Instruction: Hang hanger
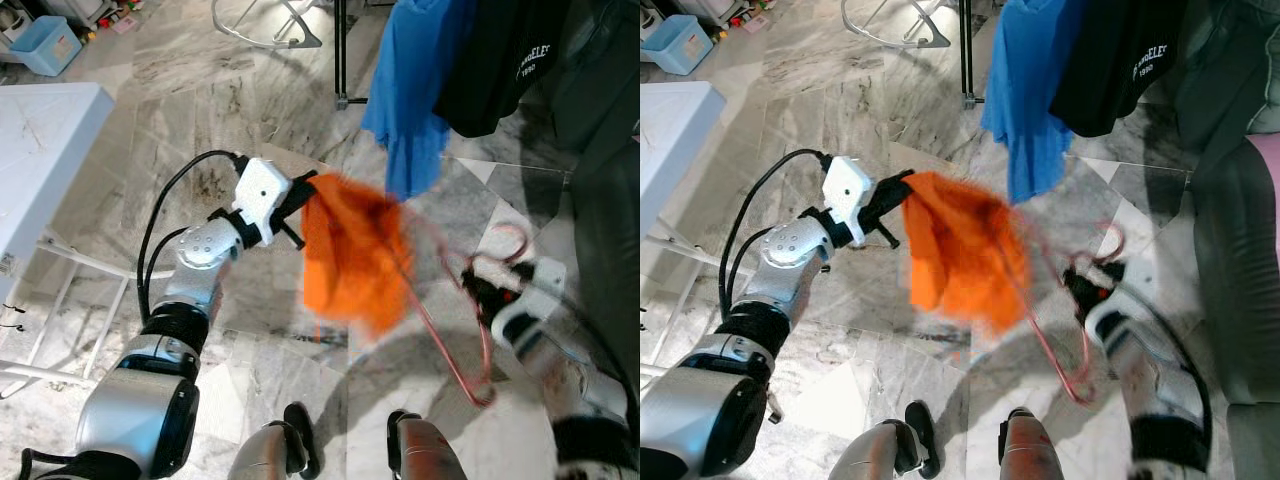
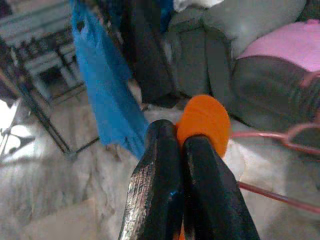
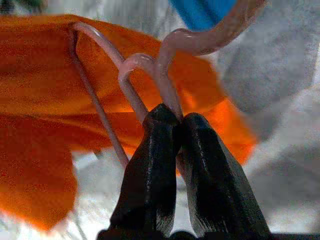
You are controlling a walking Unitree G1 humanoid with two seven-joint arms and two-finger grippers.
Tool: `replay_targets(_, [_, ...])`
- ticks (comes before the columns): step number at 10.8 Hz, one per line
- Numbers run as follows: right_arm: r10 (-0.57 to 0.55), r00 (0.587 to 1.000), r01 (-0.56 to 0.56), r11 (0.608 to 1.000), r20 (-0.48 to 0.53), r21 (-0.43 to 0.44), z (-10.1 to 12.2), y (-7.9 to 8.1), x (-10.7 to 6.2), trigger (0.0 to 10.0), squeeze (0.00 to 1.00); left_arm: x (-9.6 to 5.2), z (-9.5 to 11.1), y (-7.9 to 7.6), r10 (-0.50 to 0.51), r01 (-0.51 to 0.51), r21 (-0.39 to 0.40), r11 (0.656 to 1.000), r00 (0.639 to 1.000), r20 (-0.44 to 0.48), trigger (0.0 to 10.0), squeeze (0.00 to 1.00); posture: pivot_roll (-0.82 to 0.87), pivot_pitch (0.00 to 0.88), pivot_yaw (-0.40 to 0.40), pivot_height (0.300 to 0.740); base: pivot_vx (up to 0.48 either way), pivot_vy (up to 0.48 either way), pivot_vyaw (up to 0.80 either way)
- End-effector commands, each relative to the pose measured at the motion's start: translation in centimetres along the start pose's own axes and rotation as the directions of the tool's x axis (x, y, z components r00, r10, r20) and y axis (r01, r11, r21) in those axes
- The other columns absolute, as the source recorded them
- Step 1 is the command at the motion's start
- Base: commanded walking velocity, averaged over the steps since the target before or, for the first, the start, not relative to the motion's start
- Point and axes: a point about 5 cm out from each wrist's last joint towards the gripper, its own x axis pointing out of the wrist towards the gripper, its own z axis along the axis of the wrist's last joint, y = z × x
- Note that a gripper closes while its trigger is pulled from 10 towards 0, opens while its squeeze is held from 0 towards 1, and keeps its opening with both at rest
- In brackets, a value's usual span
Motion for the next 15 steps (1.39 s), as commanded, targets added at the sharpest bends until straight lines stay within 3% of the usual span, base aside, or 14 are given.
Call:
replay_targets(1, [-0.016, 0.999, 0.013, 0.997, 0.043, 0.081, 0.6, 0.6, 0.4, 10.0, 0.0, -0.2, -0.2, -1.1, -0.027, 0.027, 0.019, 0.999, 0.999, 0.023, 10.0, 0.0, -0.29, 0.283, 0.158, 0.74, 0.0, 0.0, 0.0])
replay_targets(2, [-0.004, 0.998, -0.005, 0.991, 0.07, 0.137, 1.2, 1.7, 1.0, 10.0, 0.0, -0.1, -0.9, -2.6, -0.059, 0.059, 0.019, 0.998, 0.998, 0.006, 10.0, 0.0, -0.28, 0.281, 0.153, 0.74, 0.0, 0.0, 0.0])
replay_targets(3, [0.097, 0.993, -0.105, 0.987, 0.063, 0.125, 1.4, 4.2, 1.5, 10.0, 0.0, -0.3, -2.3, -4.5, -0.12, 0.124, 0.068, 0.99, 0.991, -0.062, 10.0, 0.0, -0.28, 0.279, 0.152, 0.74, 0.0, 0.0, 0.0])
replay_targets(4, [0.17, 0.984, -0.174, 0.98, 0.05, 0.096, 1.2, 5.5, 1.5, 10.0, 0.0, -0.4, -2.7, -5.2, -0.142, 0.149, 0.084, 0.985, 0.986, -0.083, 10.0, 0.0, -0.28, 0.279, 0.152, 0.74, 0.0, 0.0, 0.0])
replay_targets(5, [0.307, 0.951, -0.306, 0.951, -0.033, 0.04, -0.3, 7.4, 0.7, 10.0, 0.0, -0.5, -3.6, -5.9, -0.14, 0.154, 0.098, 0.983, 0.98, -0.139, 10.0, 0.0, -0.29, 0.279, 0.153, 0.74, 0.0, 0.0, 0.0])
replay_targets(7, [0.306, 0.948, -0.303, 0.952, -0.087, 0.049, -1.8, 7.3, 0.2, 10.0, 0.0, -0.5, -3.7, -6.0, -0.125, 0.136, 0.075, 0.988, 0.982, -0.141, 10.0, 0.0, -0.29, 0.279, 0.157, 0.74, 0.0, 0.0, 0.0])
replay_targets(8, [0.199, 0.976, -0.194, 0.979, -0.094, 0.057, -2.7, 6.3, 0.5, 10.0, 0.0, -0.3, -3.5, -6.3, -0.135, 0.14, 0.037, 0.989, 0.984, -0.119, 10.0, 0.0, -0.3, 0.277, 0.162, 0.74, 0.0, 0.0, 0.0])
replay_targets(9, [0.067, 0.997, -0.063, 0.993, -0.036, 0.098, -2.0, 5.1, 1.2, 10.0, 0.0, -0.5, -4.0, -7.0, -0.167, 0.173, 0.032, 0.984, 0.975, -0.144, 10.0, 0.0, -0.3, 0.276, 0.167, 0.74, 0.0, 0.0, 0.0])
replay_targets(10, [0.02, 1.0, -0.02, 0.992, 0.001, 0.125, -1.1, 4.7, 1.4, 10.0, 0.0, -0.7, -4.7, -7.5, -0.178, 0.188, 0.037, 0.981, 0.965, -0.193, 10.0, 0.0, -0.3, 0.276, 0.171, 0.74, 0.0, 0.0, 0.0])
replay_targets(11, [-0.087, 0.994, 0.075, 0.985, 0.072, 0.157, 1.0, 3.8, 1.6, 10.0, 0.0, -1.2, -5.7, -7.6, -0.151, 0.174, 0.067, 0.983, 0.954, -0.259, 10.0, 0.0, -0.31, 0.279, 0.169, 0.74, 0.0, 0.0, 0.0])
replay_targets(12, [-0.139, 0.983, 0.116, 0.975, 0.117, 0.188, 2.4, 3.6, 1.8, 10.0, 0.0, -1.5, -6.0, -7.2, -0.107, 0.134, 0.079, 0.988, 0.953, -0.282, 10.0, 0.0, -0.31, 0.281, 0.169, 0.74, 0.0, 0.0, 0.0])
replay_targets(14, [-0.13, 0.983, 0.102, 0.975, 0.132, 0.195, 3.1, 4.2, 2.1, 10.0, 0.0, -1.6, -6.2, -6.4, -0.047, 0.079, 0.095, 0.992, 0.952, -0.304, 10.0, 0.0, -0.31, 0.28, 0.163, 0.74, 0.0, 0.0, 0.0])
replay_targets(15, [-0.176, 0.976, 0.15, 0.97, 0.13, 0.191, 2.9, 3.4, 2.0, 10.0, 0.0, -1.8, -6.4, -6.0, -0.023, 0.053, 0.087, 0.995, 0.949, -0.316, 10.0, 0.0, -0.3, 0.279, 0.16, 0.74, 0.0, 0.0, 0.0])
